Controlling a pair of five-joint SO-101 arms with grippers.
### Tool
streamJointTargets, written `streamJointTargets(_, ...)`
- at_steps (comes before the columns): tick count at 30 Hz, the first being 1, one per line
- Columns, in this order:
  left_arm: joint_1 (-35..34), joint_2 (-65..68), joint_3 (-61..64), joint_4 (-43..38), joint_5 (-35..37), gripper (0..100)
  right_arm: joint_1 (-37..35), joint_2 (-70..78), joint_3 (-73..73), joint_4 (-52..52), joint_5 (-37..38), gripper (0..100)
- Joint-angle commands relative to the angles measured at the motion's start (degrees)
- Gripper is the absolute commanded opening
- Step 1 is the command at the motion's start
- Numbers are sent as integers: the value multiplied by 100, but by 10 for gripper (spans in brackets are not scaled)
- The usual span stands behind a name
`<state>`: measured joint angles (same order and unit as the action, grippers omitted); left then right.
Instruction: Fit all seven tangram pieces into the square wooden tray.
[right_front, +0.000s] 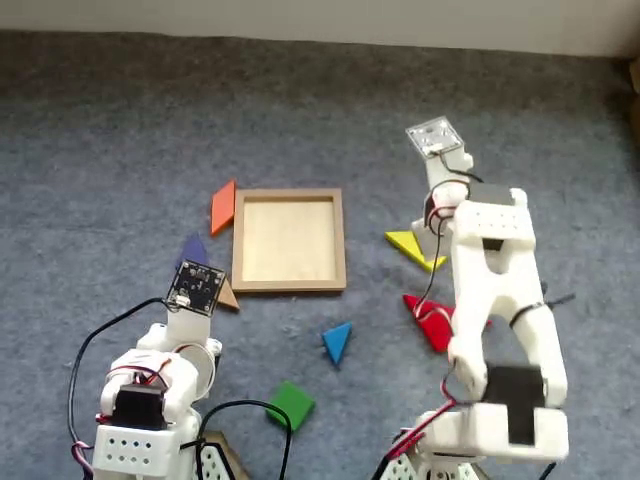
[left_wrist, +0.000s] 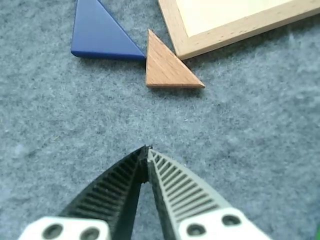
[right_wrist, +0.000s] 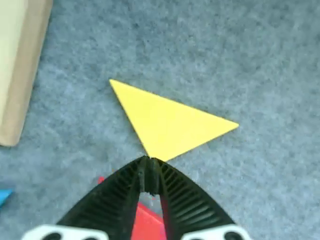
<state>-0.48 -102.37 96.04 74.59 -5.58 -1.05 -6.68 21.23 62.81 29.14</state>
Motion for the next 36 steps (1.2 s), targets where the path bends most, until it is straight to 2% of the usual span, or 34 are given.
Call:
streamJointTargets(1,-66,-22,119,26,-44,7,-84,-998,48,708,598,5)
streamJointTargets(6,-66,-22,119,26,-44,7,-268,-1121,699,1367,2233,50)
streamJointTargets(9,-66,-22,119,26,-44,7,-154,-989,1068,1411,3007,183)
streamJointTargets(13,-66,-22,119,26,-44,7,40,-927,1253,1393,3631,366)
streamJointTargets(16,-66,-22,119,26,-44,7,136,-919,1279,1367,3930,426)
streamJointTargets(27,-66,-22,119,26,-44,7,189,-910,2114,1367,5284,435)
streamJointTargets(32,-66,-22,119,26,-44,7,163,-901,2246,1297,5380,435)
streamJointTargets(36,-66,-22,119,26,-44,7,189,-901,2659,541,5371,435)
